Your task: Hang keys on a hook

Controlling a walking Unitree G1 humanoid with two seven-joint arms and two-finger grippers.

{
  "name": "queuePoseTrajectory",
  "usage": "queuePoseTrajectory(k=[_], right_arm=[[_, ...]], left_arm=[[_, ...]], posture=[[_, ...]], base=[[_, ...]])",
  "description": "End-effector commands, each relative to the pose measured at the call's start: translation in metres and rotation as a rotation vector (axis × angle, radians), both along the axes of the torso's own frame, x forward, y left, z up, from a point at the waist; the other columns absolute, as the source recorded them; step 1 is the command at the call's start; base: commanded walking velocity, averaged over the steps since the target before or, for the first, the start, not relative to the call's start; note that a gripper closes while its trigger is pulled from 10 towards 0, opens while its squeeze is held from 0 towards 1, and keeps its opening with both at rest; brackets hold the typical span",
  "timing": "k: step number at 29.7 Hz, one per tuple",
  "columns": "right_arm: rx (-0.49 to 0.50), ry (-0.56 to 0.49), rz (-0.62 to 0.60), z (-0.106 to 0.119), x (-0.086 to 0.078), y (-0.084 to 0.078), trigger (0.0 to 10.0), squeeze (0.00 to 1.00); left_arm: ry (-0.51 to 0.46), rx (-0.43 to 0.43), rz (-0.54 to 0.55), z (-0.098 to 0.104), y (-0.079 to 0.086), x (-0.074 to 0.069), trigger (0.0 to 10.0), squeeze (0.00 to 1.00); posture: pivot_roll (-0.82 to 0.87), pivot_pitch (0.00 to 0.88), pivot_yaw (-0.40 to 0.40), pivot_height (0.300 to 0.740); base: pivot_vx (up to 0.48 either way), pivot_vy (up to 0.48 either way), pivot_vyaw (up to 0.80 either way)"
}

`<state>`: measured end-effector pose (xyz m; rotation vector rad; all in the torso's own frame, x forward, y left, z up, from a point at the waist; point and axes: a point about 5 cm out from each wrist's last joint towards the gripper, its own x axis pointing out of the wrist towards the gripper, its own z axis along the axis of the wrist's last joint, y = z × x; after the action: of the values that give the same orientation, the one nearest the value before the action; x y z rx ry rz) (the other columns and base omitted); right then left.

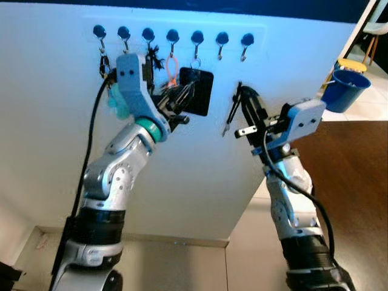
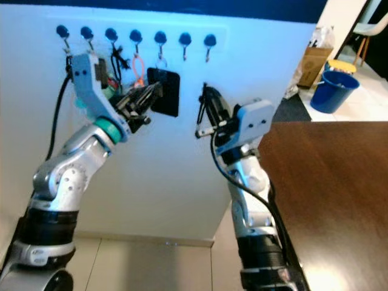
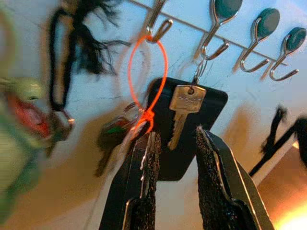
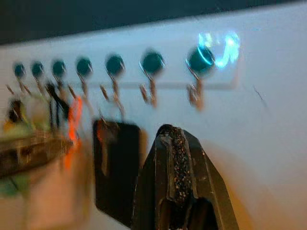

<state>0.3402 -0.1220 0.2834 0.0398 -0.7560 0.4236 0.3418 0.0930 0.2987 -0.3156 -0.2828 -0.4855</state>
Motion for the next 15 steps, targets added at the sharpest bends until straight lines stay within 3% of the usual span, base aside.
queuePoseTrajectory(k=[1,10,15], right_arm=[[0.003,0.003,0.044,0.003,0.001,0.008,10.0,0.0],[0.008,-0.05,0.071,0.026,0.011,0.023,10.0,0.0],[0.005,-0.078,0.062,0.035,0.012,0.026,10.0,0.0]], left_arm=[[-0.037,0.024,0.013,0.004,0.001,-0.007,10.0,0.0],[-0.118,0.08,0.014,0.008,0.005,-0.029,10.0,0.0],[-0.119,0.074,0.028,0.008,0.009,-0.032,10.0,0.0]], posture=[[0.1,0.114,0.088,0.74],[0.12,0.123,0.072,0.74],[0.11,0.126,0.07,0.74]], base=[[0.0,0.0,0.0],[0.0,0.0,0.0],[0.0,0.0,0.0]])
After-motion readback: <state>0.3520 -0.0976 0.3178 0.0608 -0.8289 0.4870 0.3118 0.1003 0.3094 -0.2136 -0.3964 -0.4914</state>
